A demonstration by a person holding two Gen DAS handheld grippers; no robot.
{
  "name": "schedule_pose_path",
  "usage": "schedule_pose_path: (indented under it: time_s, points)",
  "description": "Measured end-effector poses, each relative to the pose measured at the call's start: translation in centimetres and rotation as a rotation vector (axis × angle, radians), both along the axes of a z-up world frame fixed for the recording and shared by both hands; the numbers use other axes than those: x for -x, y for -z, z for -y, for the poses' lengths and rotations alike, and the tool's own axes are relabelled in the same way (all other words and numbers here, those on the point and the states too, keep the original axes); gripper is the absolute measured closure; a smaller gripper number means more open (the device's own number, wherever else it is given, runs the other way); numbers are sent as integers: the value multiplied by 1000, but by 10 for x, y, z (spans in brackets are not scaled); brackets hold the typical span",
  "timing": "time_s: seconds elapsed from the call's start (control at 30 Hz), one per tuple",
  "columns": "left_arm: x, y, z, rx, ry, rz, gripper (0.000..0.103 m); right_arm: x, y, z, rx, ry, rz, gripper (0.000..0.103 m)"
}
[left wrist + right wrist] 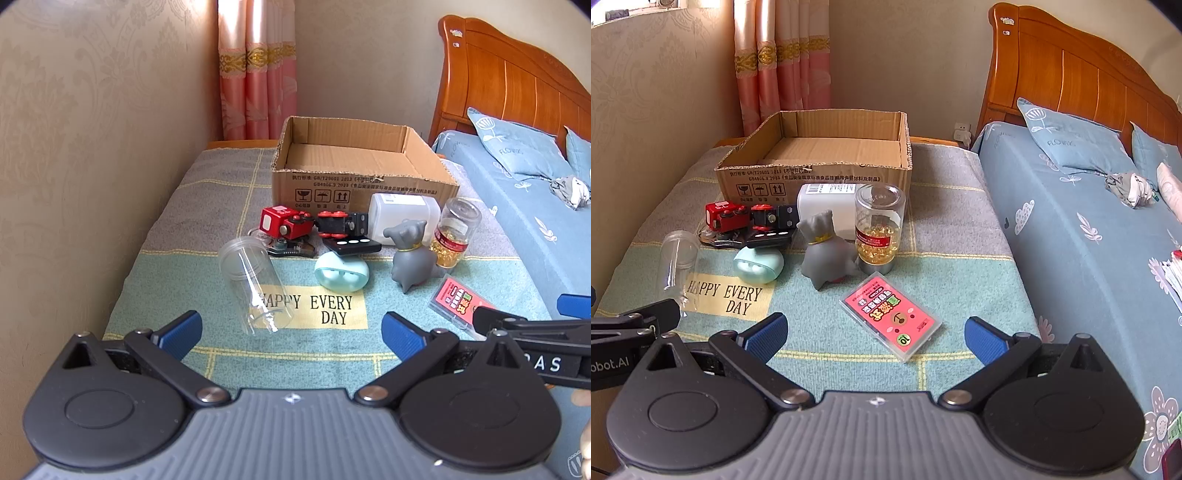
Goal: Organize rigid objects
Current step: 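Move left tool toward clear plastic cup while right tool approaches pink card pack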
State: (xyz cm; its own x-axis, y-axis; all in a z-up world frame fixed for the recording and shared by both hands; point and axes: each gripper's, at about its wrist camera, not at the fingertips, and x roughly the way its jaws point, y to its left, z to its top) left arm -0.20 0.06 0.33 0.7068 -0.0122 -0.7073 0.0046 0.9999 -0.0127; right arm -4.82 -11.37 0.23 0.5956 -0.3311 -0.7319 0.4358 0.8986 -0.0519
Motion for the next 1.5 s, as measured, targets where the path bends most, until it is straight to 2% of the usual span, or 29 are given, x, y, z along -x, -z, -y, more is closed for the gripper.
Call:
schedule_pose_path:
  time_s: [0.7, 0.97, 1.2, 1.5]
  points:
    - [-1, -2, 0, 0, 3, 2, 1, -1, -1, 0, 4, 2, 4, 0]
    - [-7, -6, -4, 25, 28, 7, 1, -3, -7, -1, 23, -7, 12, 0]
    - [-13, -5, -6, 14, 52, 24, 1, -7, -4, -1, 28, -25, 22, 0]
    - [-25, 6, -22, 48, 80, 31, 1, -13, 3, 5, 19, -68, 39, 0]
